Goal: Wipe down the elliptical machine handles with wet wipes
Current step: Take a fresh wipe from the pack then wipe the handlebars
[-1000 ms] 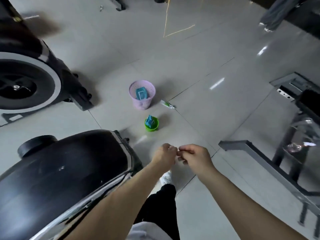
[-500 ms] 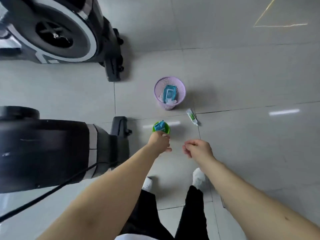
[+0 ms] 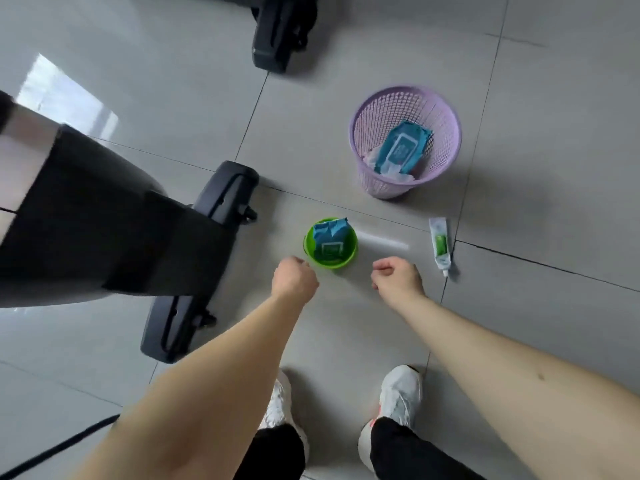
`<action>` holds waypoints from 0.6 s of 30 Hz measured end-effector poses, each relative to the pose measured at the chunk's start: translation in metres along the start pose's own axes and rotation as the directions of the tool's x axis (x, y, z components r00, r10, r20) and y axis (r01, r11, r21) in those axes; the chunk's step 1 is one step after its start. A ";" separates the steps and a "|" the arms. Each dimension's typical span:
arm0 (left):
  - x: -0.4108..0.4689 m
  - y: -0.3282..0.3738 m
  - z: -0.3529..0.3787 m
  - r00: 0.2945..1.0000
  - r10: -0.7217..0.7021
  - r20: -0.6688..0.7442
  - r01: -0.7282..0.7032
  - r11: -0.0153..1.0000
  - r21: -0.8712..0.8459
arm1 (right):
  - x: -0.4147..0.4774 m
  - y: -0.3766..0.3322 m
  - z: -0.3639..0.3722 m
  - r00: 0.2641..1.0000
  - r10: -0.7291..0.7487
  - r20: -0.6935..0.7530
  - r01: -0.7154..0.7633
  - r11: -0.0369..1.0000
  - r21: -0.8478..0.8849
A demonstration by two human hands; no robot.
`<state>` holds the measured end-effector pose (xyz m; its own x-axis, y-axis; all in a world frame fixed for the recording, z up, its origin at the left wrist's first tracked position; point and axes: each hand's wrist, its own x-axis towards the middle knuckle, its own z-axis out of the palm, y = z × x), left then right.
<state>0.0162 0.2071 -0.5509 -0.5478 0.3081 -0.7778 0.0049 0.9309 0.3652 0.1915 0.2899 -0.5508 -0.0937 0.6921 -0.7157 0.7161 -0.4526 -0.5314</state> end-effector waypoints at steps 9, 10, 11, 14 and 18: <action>0.184 -0.030 0.098 0.966 0.202 -0.162 -0.186 0.977 0.109 | 0.204 0.057 0.099 0.939 -0.342 -0.033 0.329 0.922 -0.206; 0.195 -0.035 0.101 0.956 0.231 -0.182 -0.210 0.970 0.124 | 0.213 0.058 0.108 0.931 -0.365 -0.032 0.348 0.910 -0.226; 0.204 -0.039 0.105 0.940 0.275 -0.201 -0.247 0.957 0.154 | 0.220 0.061 0.115 0.926 -0.377 -0.037 0.357 0.901 -0.247; 0.218 -0.043 0.113 0.878 0.408 -0.248 -0.352 0.904 0.241 | 0.236 0.067 0.130 0.919 -0.388 -0.070 0.353 0.890 -0.289; 0.222 -0.042 0.118 0.843 0.479 -0.244 -0.443 0.876 0.191 | 0.240 0.065 0.125 0.916 -0.395 -0.078 0.374 0.906 -0.200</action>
<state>-0.0068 0.2598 -0.7997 -0.6640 0.6577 -0.3557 0.4065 0.7168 0.5666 0.1288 0.3560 -0.8134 -0.3149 0.8558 -0.4103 0.7518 -0.0390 -0.6582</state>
